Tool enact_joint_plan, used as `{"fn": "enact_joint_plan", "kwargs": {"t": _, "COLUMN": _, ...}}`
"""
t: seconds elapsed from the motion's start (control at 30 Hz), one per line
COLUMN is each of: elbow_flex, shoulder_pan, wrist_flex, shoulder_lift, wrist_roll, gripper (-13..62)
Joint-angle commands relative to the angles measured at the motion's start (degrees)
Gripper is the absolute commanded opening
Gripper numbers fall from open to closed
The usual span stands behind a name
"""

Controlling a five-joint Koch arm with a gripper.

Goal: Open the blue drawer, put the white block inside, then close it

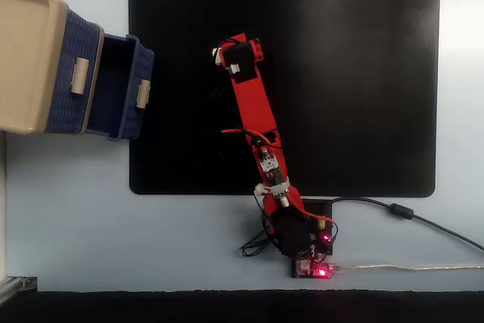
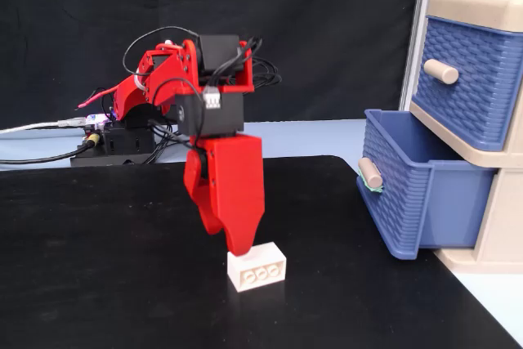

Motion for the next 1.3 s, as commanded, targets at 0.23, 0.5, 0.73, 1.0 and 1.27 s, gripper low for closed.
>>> {"fn": "enact_joint_plan", "kwargs": {"t": 0.23, "elbow_flex": -3.3, "shoulder_pan": -1.9, "wrist_flex": -8.5, "shoulder_lift": -2.0, "wrist_roll": 5.3, "gripper": 33.2}}
{"fn": "enact_joint_plan", "kwargs": {"t": 0.5, "elbow_flex": -2.1, "shoulder_pan": -3.0, "wrist_flex": -5.3, "shoulder_lift": -3.8, "wrist_roll": 3.9, "gripper": 22.7}}
{"fn": "enact_joint_plan", "kwargs": {"t": 0.73, "elbow_flex": -0.9, "shoulder_pan": -2.7, "wrist_flex": 3.9, "shoulder_lift": -3.2, "wrist_roll": -1.4, "gripper": -8.0}}
{"fn": "enact_joint_plan", "kwargs": {"t": 1.0, "elbow_flex": -1.4, "shoulder_pan": -10.5, "wrist_flex": 2.5, "shoulder_lift": 17.5, "wrist_roll": -7.1, "gripper": -8.0}}
{"fn": "enact_joint_plan", "kwargs": {"t": 1.27, "elbow_flex": -0.9, "shoulder_pan": -32.1, "wrist_flex": -22.6, "shoulder_lift": 21.4, "wrist_roll": -3.9, "gripper": -8.0}}
